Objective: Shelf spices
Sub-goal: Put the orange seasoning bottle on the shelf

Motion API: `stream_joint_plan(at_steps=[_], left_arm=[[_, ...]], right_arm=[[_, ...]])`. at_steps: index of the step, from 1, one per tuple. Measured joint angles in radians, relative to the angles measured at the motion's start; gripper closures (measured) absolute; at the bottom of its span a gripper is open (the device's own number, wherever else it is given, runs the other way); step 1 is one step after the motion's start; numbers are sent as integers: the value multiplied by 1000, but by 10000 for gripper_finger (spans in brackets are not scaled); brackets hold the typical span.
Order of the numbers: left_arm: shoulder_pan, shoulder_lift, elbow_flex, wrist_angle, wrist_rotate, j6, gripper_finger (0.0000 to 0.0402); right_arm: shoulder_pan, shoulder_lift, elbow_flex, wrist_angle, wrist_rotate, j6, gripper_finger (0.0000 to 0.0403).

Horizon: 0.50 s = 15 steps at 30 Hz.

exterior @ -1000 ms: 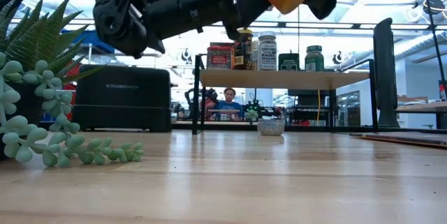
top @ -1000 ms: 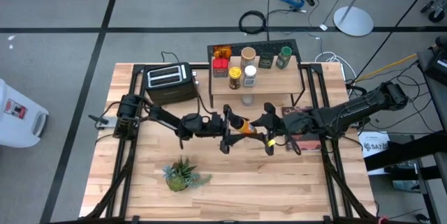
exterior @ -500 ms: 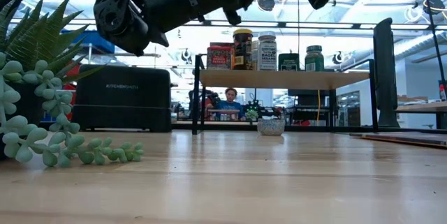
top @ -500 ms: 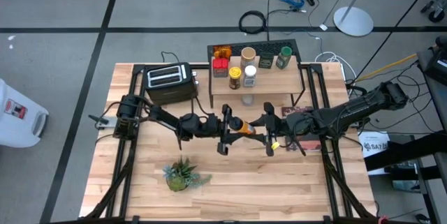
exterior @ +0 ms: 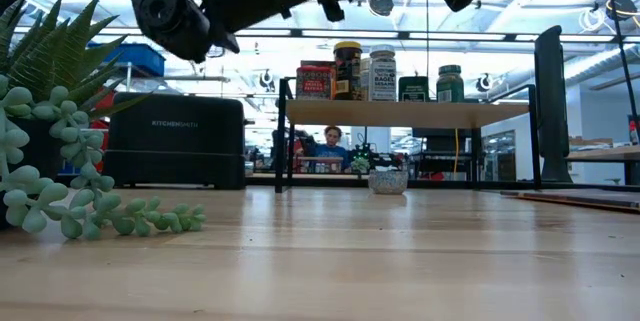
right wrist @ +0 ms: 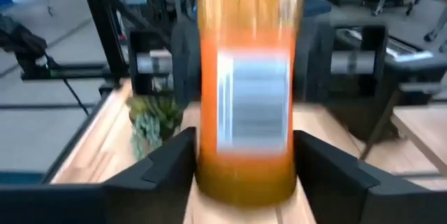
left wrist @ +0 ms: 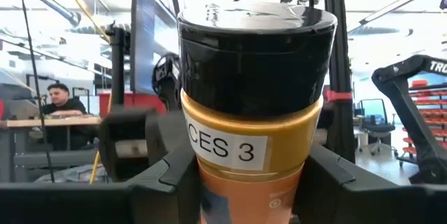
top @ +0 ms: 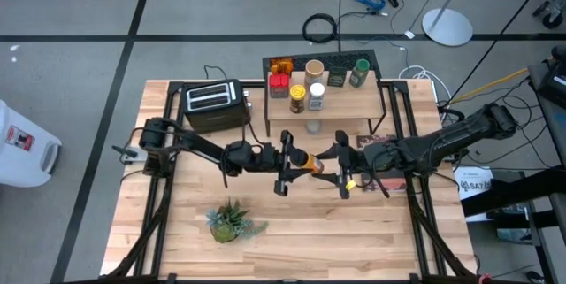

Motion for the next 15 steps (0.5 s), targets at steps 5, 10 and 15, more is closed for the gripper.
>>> stream_joint_plan(at_steps=[5, 10, 15], left_arm=[[1, -67, 1, -75, -1, 51, 232], [5, -163, 1, -269, -4, 102, 232], [23, -254, 1, -536, -33, 102, 233]], right_arm=[[1, -56, -2, -118, 29, 19, 146], [0, -125, -2, -187, 37, 31, 134], [0, -193, -2, -227, 37, 16, 134]])
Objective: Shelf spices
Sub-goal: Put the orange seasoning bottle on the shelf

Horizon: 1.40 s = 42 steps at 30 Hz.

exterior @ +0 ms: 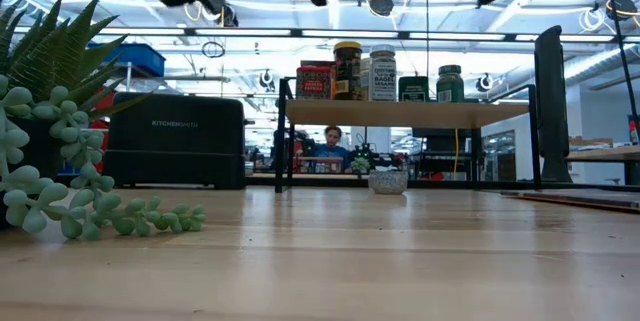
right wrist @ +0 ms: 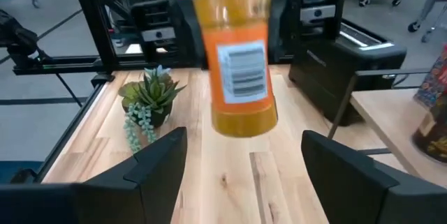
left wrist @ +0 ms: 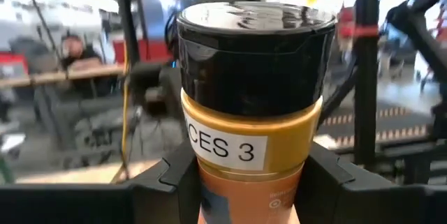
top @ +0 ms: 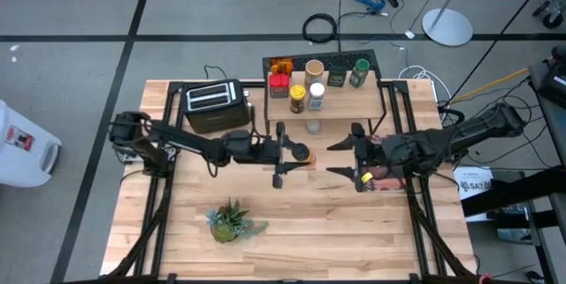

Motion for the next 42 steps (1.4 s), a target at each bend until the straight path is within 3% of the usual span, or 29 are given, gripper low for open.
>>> stream_joint_plan(at_steps=[9, 18, 34, 42], left_arm=[[26, -66, 116, -430, -27, -9, 233], [43, -67, 243, -647, -22, -8, 233], [42, -66, 279, -688, -19, -7, 233], [42, -66, 279, -694, -23, -7, 233]], right_arm=[[0, -47, 58, -102, 1, -72, 133], [-3, 77, 470, -535, 50, -180, 133], [-130, 518, 1206, -1176, -60, -229, 133], [-178, 678, 1412, -1332, -152, -241, 133]])
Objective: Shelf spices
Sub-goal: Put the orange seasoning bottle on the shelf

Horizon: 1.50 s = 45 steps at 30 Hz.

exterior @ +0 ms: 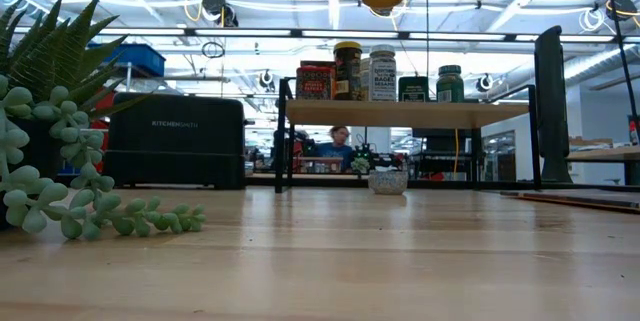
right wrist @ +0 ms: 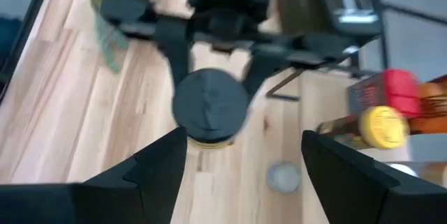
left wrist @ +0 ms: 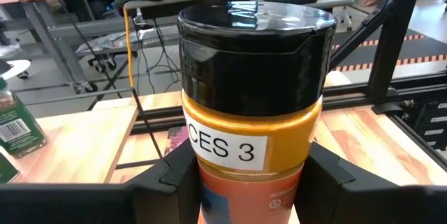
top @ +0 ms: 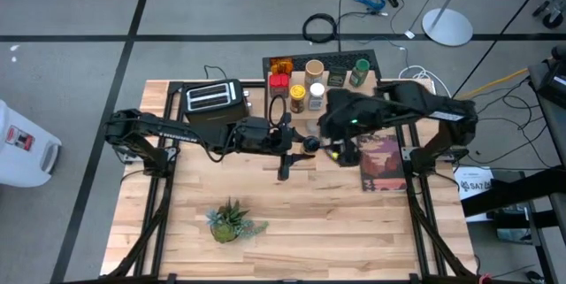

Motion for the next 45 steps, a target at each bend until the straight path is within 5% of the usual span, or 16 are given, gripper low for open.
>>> stream_joint_plan(at_steps=[26, 45], left_arm=[[0, 2, -2, -26, -26, 10, 233], [0, 1, -1, -35, -36, 8, 233]], right_arm=[[-76, 90, 22, 0, -173, -17, 115], [-89, 147, 21, -11, -164, -52, 110]])
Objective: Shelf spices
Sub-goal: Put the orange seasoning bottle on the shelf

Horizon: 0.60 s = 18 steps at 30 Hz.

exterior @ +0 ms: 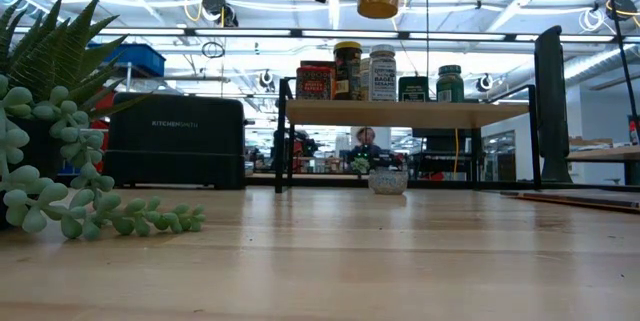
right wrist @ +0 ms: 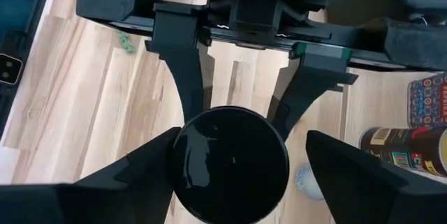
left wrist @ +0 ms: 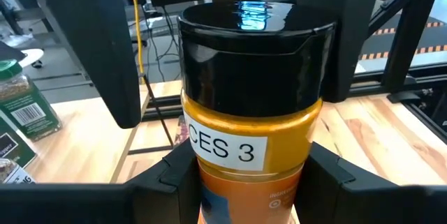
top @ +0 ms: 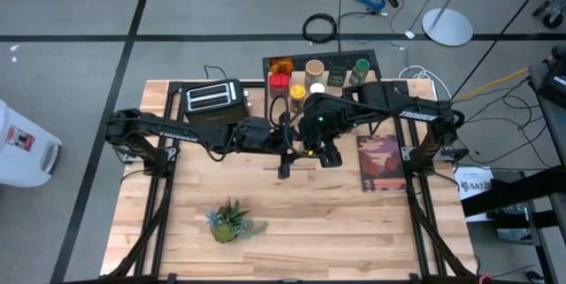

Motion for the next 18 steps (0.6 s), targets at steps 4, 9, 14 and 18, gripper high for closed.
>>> stream_joint_plan(at_steps=[4, 9, 14, 18], left_arm=[[0, 0, 0, -1, 0, 0, 233], [0, 0, 0, -2, -1, 0, 233], [0, 0, 0, -3, -11, 15, 233], [0, 0, 0, -6, -17, 17, 233]], right_arm=[[0, 0, 0, -5, -1, -3, 116], [-2, 0, 0, -6, -2, -7, 134], [-2, 0, 0, -7, -4, -15, 155], [-2, 0, 0, -7, -3, -19, 173]])
